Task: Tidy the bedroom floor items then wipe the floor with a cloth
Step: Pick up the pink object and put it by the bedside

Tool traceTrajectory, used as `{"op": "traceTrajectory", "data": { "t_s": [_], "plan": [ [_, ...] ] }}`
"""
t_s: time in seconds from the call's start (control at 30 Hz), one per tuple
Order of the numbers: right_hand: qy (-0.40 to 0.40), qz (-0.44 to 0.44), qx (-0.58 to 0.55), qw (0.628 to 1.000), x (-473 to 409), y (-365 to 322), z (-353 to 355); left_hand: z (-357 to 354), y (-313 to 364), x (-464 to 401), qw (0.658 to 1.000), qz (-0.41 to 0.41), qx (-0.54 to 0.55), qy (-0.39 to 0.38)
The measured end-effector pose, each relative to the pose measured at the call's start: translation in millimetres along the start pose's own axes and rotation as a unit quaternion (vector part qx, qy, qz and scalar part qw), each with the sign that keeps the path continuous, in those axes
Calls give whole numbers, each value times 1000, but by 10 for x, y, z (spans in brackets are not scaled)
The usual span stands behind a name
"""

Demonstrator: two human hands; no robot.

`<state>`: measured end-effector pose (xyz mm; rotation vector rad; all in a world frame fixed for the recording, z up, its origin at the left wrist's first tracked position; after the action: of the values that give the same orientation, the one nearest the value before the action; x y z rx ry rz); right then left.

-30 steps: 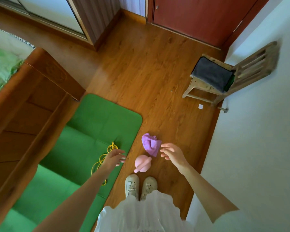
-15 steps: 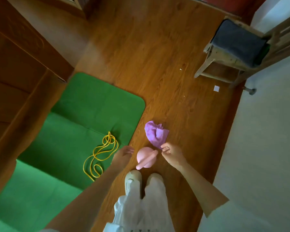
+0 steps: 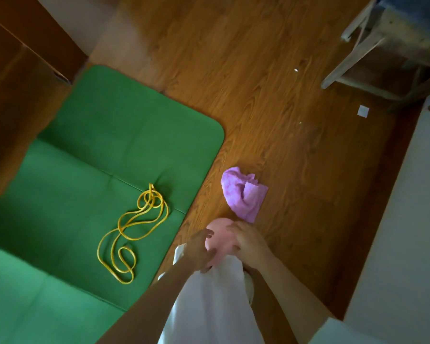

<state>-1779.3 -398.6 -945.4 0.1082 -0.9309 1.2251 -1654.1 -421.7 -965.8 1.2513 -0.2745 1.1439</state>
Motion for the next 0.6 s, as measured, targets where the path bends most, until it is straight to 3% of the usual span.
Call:
{"op": "traceTrajectory", "data": {
  "t_s": [0.23,0.4,0.6],
  "plan": [
    [-34,110,154,981,-197,-70,-492,-494,-161,-232,997,2,-36,-73],
    [-10,92,194,977,-271,-177,-386,-611,-198,-245,992,11,-102,-79],
    [-113,6,218,970,-205,-82,-428,-604,-125,-245,977,-10,-172,-123]
  ]
}}
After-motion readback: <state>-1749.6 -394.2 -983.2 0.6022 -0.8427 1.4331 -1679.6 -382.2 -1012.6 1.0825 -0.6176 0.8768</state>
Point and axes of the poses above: each hand's wrist, its own x-axis away from the middle knuckle, its own z-axis out of the back of the hand, y = z × x, the point moved 10 cm from there along -x, towards the middle knuckle, and after that the axes turned 8 degrees about -z, right-handed, at the moved point
